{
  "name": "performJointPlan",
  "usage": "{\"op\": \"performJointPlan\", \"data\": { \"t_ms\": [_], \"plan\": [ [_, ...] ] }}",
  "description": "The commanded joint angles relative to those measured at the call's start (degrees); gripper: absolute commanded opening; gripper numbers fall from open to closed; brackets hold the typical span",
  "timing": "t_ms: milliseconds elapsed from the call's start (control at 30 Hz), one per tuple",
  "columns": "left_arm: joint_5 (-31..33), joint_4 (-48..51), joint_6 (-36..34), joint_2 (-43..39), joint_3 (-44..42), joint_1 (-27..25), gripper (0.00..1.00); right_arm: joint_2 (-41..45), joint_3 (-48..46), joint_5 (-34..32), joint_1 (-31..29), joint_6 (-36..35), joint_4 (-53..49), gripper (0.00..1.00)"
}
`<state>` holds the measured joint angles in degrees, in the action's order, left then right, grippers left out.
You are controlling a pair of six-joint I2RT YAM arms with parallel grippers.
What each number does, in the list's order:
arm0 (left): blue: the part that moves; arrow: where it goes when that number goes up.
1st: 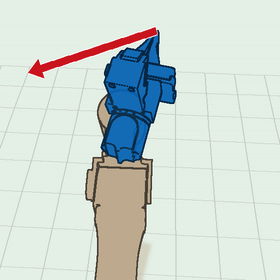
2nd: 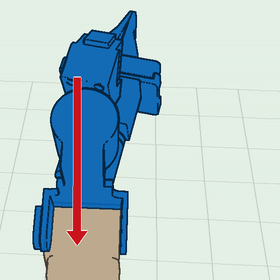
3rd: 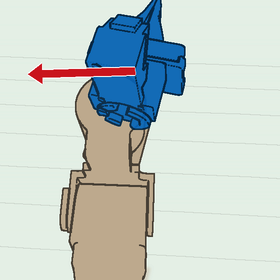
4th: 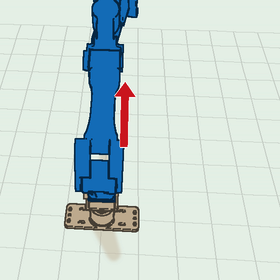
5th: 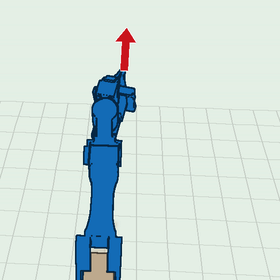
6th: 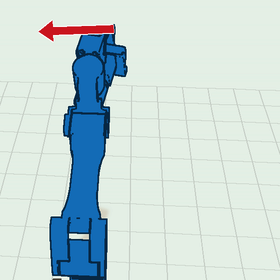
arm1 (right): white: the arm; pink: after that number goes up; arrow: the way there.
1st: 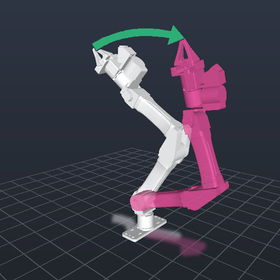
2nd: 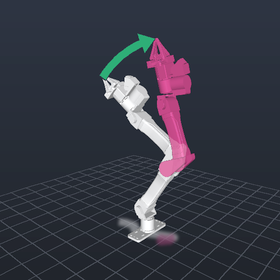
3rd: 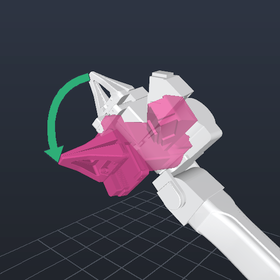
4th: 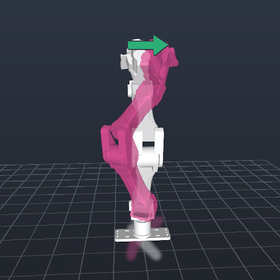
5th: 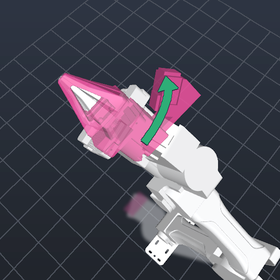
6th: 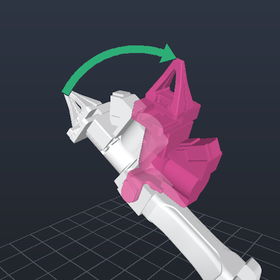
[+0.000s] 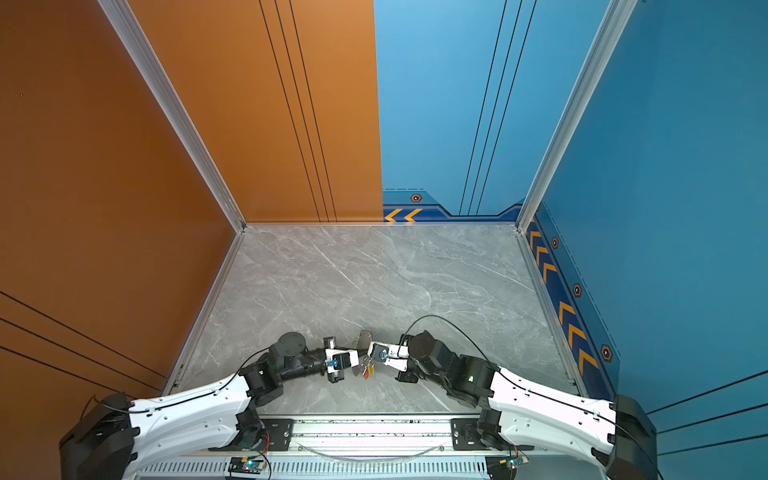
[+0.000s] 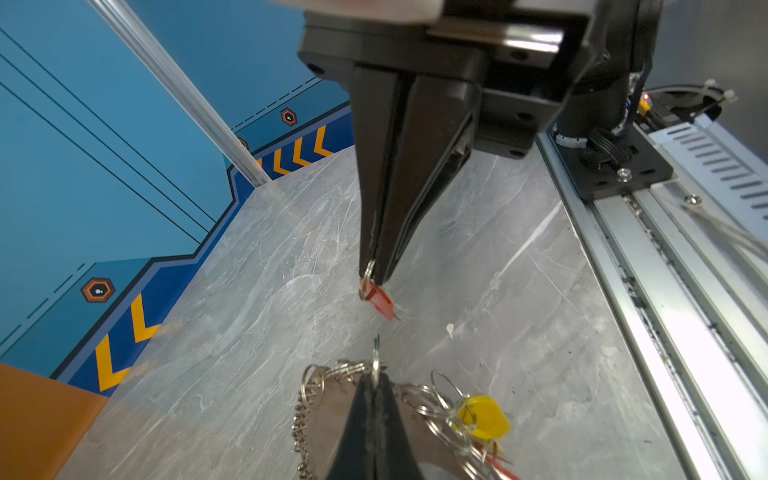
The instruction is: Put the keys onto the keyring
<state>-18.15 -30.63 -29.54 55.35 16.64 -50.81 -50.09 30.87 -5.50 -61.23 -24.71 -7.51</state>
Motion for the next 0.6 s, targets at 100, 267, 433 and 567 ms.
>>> {"op": "performJointPlan", "data": {
  "t_ms": [100, 267, 433, 567],
  "plan": [
    [3.24, -3.03, 15.91, 2.2, 5.19, 1.01, 0.0, -0.77, -2.0, 2.65, 2.38, 7.29, 8.51, 0.0],
    [5.19, -3.03, 22.77, 1.65, 5.9, 1.3, 0.0, -1.18, -2.0, 4.77, 3.95, 9.07, 10.6, 0.0],
    [4.51, -3.0, 24.95, 1.34, 6.1, 1.55, 0.0, 0.33, -2.81, 5.61, 4.77, 8.45, 11.21, 0.0],
    [2.83, -3.03, 25.91, 2.59, 6.82, 2.08, 0.0, 1.99, -3.86, 4.62, 4.54, 7.51, 12.7, 0.0]
  ]
}}
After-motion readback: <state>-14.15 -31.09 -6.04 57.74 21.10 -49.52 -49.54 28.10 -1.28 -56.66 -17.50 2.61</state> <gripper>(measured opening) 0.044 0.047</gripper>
